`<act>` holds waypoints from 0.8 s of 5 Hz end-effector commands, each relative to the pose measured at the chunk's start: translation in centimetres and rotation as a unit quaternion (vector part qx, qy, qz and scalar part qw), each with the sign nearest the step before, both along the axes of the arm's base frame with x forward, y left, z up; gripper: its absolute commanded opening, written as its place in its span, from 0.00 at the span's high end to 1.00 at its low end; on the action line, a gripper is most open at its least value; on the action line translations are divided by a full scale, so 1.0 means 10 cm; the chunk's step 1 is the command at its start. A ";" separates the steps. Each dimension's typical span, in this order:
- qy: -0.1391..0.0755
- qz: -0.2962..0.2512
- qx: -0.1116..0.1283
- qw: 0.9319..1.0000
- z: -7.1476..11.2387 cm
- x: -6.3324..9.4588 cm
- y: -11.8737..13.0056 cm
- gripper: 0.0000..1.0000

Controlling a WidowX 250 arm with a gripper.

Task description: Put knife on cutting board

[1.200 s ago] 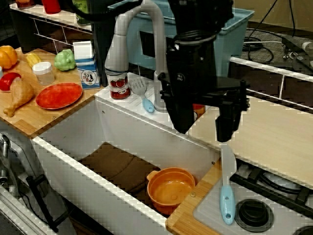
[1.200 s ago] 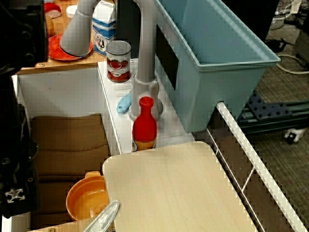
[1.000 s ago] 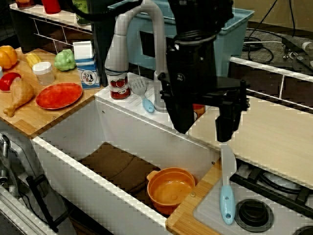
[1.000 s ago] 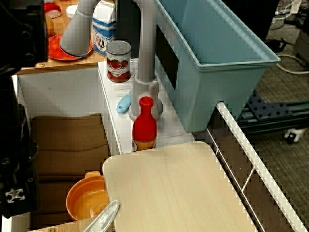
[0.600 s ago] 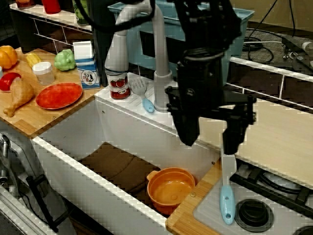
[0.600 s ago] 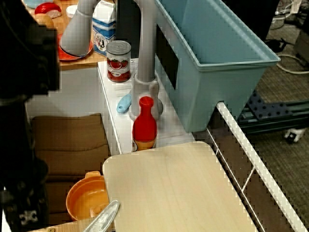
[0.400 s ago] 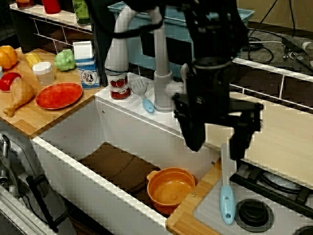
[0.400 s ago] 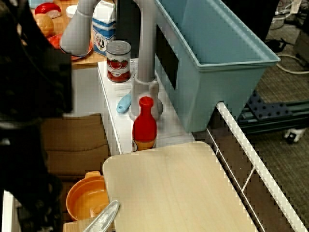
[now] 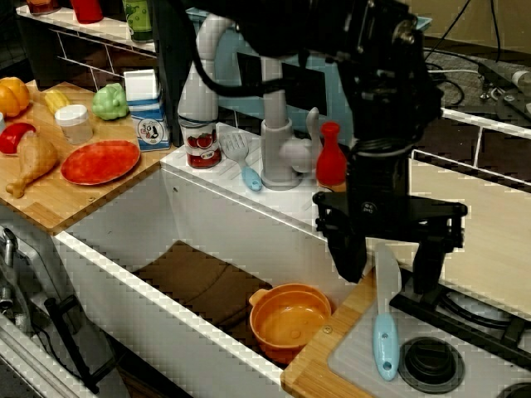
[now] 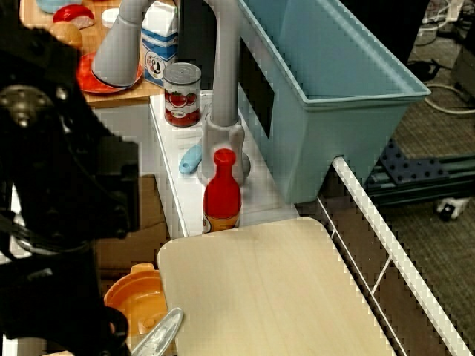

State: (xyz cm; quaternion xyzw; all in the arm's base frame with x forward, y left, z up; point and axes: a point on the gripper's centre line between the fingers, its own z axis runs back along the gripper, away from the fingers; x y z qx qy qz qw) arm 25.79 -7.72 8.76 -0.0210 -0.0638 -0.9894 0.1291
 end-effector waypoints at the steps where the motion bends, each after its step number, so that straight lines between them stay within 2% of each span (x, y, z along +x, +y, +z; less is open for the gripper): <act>1: -0.008 0.023 0.009 1.000 -0.18 0.12 -0.03 0.00; 2: -0.014 0.026 0.022 0.999 -0.25 0.10 0.03 0.00; 4: -0.010 0.017 0.041 0.999 -0.36 0.07 0.04 0.00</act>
